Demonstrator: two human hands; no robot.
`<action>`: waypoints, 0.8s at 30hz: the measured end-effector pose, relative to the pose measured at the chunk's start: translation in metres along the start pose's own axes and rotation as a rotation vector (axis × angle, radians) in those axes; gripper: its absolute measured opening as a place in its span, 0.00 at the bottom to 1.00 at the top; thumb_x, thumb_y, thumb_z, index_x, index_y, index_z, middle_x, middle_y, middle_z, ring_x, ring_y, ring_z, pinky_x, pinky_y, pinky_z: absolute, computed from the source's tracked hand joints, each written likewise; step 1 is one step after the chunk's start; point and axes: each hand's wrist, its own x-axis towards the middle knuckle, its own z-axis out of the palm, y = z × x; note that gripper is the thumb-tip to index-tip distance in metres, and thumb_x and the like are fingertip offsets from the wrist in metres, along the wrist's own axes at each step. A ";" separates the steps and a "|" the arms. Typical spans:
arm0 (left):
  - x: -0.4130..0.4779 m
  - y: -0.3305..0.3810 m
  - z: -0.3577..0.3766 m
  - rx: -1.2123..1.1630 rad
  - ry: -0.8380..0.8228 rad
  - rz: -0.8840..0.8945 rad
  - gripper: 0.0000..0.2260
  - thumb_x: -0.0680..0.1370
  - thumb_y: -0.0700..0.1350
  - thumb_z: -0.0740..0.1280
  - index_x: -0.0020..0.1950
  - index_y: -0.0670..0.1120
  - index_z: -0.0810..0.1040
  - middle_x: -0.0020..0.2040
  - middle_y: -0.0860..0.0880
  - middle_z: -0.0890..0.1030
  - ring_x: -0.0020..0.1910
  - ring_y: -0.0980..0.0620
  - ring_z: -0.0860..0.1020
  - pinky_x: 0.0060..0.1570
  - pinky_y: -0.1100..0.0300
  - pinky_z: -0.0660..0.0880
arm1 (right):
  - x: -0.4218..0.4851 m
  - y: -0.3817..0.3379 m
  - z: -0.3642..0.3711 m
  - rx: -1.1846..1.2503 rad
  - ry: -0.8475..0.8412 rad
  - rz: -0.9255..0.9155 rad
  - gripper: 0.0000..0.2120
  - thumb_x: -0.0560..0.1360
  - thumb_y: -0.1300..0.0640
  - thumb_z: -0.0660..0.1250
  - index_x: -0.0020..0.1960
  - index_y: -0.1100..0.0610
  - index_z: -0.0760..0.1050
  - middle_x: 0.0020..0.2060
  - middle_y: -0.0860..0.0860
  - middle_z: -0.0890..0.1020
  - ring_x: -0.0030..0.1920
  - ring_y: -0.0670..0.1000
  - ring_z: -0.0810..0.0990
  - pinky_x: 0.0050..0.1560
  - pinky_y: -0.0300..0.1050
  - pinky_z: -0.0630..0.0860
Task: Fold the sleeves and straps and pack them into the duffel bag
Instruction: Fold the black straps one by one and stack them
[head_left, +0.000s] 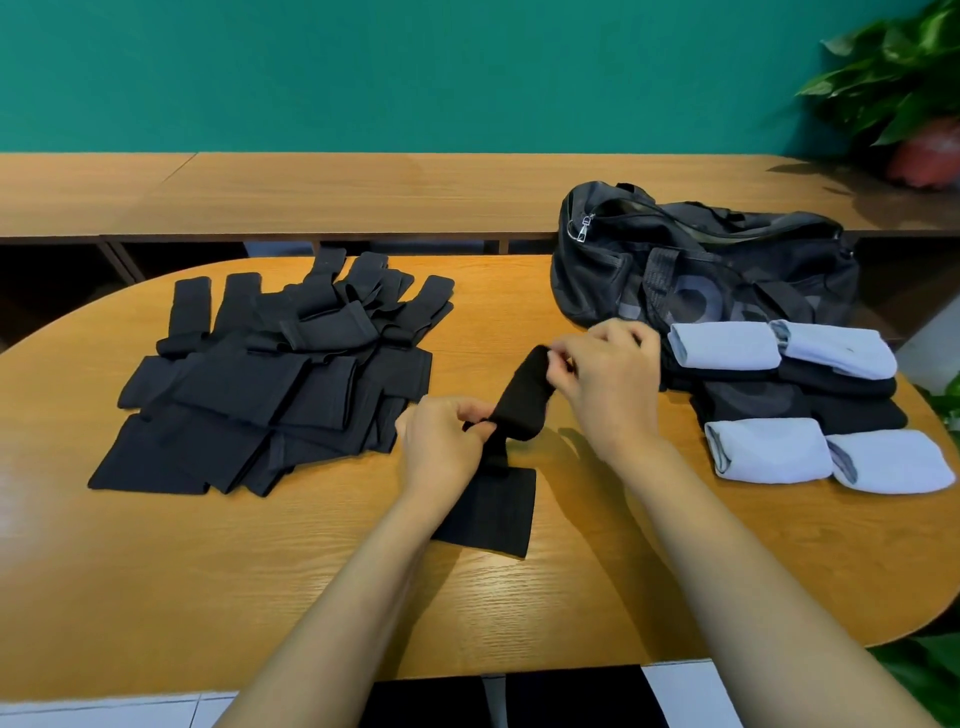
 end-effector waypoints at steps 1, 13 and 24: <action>0.000 -0.002 -0.001 -0.014 0.013 0.004 0.10 0.75 0.42 0.73 0.48 0.59 0.84 0.40 0.64 0.80 0.54 0.54 0.78 0.65 0.47 0.69 | 0.008 0.005 0.000 -0.017 -0.015 0.028 0.03 0.73 0.58 0.73 0.43 0.56 0.85 0.32 0.49 0.79 0.42 0.52 0.75 0.54 0.51 0.66; -0.011 -0.025 -0.011 0.198 0.106 0.150 0.21 0.79 0.47 0.67 0.72 0.51 0.70 0.70 0.54 0.73 0.71 0.53 0.66 0.76 0.48 0.45 | 0.037 0.002 0.055 -0.160 -0.528 0.084 0.20 0.83 0.48 0.55 0.74 0.52 0.67 0.69 0.50 0.71 0.68 0.55 0.67 0.64 0.53 0.64; -0.054 -0.074 -0.030 0.242 -0.193 0.320 0.19 0.79 0.53 0.66 0.70 0.54 0.72 0.74 0.60 0.64 0.77 0.61 0.53 0.77 0.55 0.41 | -0.100 -0.020 -0.008 0.184 -0.516 0.186 0.17 0.83 0.48 0.58 0.70 0.47 0.72 0.66 0.43 0.76 0.69 0.46 0.69 0.71 0.44 0.54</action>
